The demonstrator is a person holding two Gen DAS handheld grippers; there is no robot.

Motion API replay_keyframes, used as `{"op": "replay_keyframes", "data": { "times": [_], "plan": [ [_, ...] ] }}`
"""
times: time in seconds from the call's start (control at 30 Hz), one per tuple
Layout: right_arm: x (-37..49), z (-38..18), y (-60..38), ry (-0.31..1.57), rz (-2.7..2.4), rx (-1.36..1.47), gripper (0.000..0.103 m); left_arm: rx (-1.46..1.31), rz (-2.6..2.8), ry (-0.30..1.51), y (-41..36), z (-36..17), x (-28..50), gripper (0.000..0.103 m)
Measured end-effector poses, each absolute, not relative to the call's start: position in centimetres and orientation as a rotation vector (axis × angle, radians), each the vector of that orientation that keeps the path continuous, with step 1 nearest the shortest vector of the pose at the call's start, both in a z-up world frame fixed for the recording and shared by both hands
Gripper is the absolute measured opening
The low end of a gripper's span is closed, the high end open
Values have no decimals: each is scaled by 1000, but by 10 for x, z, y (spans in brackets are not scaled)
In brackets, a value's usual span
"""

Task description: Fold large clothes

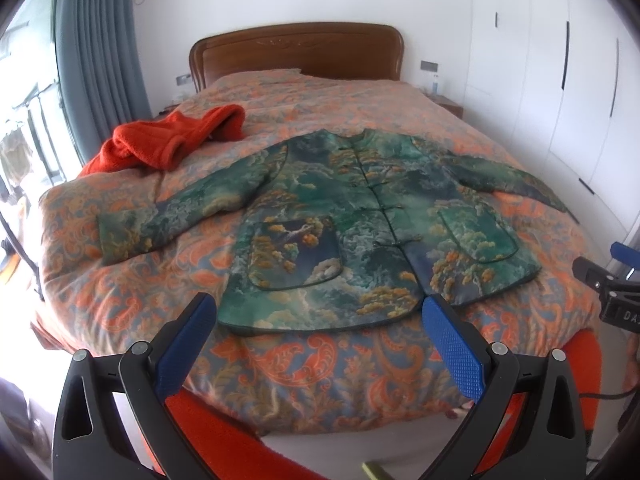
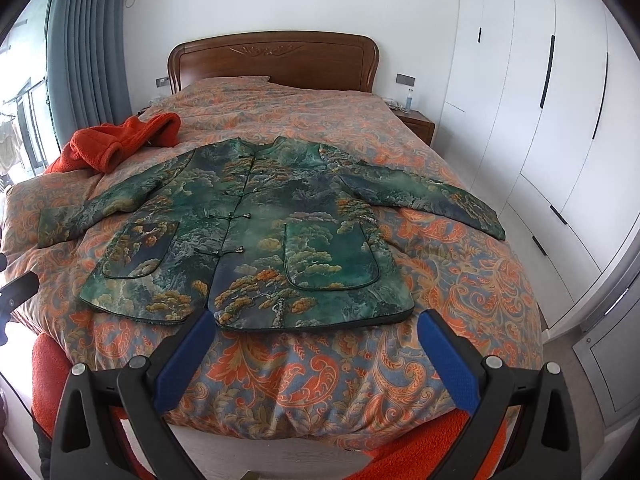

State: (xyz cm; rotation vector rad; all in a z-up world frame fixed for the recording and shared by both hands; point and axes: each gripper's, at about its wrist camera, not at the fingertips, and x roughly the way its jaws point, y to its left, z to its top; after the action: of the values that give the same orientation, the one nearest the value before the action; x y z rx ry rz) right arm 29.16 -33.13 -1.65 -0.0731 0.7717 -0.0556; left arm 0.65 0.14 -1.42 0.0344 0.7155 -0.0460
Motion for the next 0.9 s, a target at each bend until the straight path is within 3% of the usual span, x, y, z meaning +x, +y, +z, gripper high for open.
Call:
{"op": "replay_keyframes", "data": {
  "times": [0.9],
  "plan": [
    [291, -18, -333, 759, -61, -94, 103, 38, -45, 718, -2, -14, 6, 103]
  ]
}}
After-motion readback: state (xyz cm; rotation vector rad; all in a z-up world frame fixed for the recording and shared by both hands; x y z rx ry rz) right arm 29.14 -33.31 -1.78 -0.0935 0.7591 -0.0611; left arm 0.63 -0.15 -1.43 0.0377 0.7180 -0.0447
